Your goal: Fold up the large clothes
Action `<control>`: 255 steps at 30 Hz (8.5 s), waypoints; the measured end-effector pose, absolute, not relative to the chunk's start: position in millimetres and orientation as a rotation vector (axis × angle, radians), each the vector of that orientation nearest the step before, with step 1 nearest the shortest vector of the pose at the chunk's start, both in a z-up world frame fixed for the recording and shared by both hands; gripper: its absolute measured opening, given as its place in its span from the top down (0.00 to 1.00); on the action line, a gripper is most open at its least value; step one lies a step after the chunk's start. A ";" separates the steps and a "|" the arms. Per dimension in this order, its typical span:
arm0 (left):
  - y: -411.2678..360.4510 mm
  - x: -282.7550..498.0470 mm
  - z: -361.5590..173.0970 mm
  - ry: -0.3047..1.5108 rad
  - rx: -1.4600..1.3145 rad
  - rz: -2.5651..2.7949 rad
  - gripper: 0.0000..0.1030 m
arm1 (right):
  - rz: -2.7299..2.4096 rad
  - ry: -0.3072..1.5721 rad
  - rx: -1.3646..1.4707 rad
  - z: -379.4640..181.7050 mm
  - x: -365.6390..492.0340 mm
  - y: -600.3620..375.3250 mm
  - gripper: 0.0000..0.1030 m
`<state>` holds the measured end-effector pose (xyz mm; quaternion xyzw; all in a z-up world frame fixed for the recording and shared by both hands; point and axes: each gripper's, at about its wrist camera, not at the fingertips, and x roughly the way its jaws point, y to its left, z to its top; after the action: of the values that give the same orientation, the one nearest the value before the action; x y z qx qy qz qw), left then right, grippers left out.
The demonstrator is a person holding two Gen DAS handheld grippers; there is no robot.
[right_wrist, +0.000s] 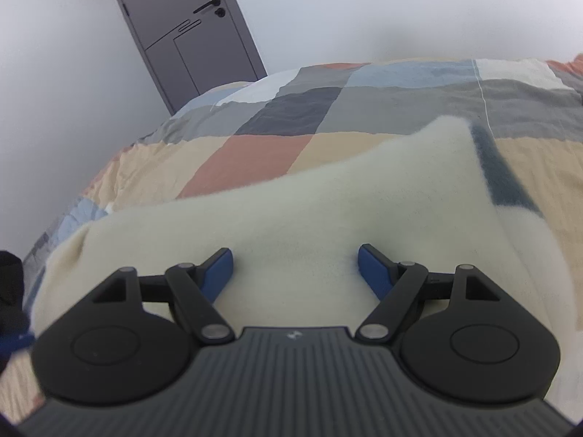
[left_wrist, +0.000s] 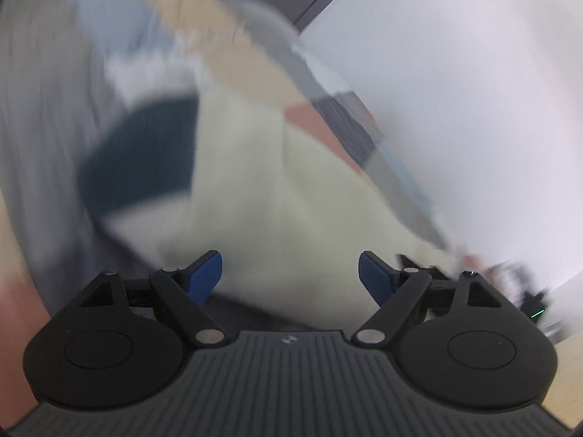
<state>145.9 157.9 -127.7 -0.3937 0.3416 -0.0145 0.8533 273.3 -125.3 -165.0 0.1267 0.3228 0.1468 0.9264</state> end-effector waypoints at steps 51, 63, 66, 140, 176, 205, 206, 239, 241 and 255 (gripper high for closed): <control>189.9 203.5 -219.2 0.695 -1.281 -0.020 0.27 | 0.401 1.022 0.907 -205.8 244.7 -101.2 0.00; 190.2 204.9 -233.2 0.608 -1.364 -0.058 0.24 | 0.114 0.807 1.096 -216.3 241.1 -152.1 0.01; 188.0 205.7 -233.2 0.594 -1.366 -0.044 0.24 | 0.019 0.736 1.107 -221.8 234.4 -179.9 0.01; -121.0 359.5 -188.1 0.644 -0.837 -0.567 0.49 | 0.151 0.450 0.795 -174.0 247.2 -516.2 0.60; -131.1 170.1 -15.9 0.561 -0.199 -0.521 0.38 | 0.039 0.404 0.649 -95.2 100.4 -494.9 0.49; -105.7 -57.7 76.7 0.330 -0.049 -0.478 0.25 | 0.101 0.262 0.240 21.3 -79.5 -340.6 0.49; -107.2 -54.5 72.2 0.338 -0.040 -0.478 0.25 | 0.095 0.268 0.243 18.1 -82.3 -339.6 0.49; -114.8 -43.6 25.5 0.375 -0.044 -0.422 0.21 | -0.014 0.351 0.184 -33.0 -96.8 -338.6 0.49; -114.8 -42.8 24.8 0.375 -0.039 -0.413 0.15 | -0.014 0.361 0.175 -34.5 -95.4 -337.3 0.49; -115.6 -37.4 18.0 0.429 -0.022 -0.414 0.01 | -0.045 0.383 0.101 -28.2 -91.8 -325.0 0.49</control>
<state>-37.4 -115.6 18.0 -0.0110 0.2113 -0.2041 0.9558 -91.8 -325.0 -28.2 0.0500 0.1900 -0.0222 0.9803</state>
